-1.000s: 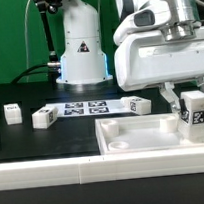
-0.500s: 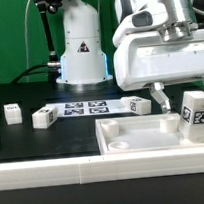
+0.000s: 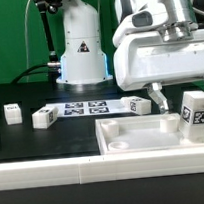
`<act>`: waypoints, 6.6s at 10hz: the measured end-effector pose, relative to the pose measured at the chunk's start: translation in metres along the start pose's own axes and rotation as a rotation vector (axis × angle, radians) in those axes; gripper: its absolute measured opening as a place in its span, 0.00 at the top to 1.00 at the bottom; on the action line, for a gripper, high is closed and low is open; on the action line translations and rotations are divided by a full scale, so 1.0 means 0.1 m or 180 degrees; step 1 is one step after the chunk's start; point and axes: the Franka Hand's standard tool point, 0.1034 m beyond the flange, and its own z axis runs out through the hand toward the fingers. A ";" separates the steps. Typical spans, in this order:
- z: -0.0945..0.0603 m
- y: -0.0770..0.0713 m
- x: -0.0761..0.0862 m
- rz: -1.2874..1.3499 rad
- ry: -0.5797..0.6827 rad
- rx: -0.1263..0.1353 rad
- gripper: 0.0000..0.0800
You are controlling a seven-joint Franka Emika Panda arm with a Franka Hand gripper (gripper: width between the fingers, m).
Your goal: Assemble one leg
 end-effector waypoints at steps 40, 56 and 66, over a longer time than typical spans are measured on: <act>-0.06 0.11 0.08 0.4193 -0.0924 -0.0505 0.63; 0.02 0.05 0.10 0.0410 -0.1337 -0.0084 0.19; 0.01 0.02 0.12 0.0457 -0.1315 -0.0126 0.64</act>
Offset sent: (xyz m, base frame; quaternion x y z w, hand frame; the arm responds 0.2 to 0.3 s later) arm 0.0174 -0.0067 0.0120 -0.0070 -0.0233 -0.0091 0.9997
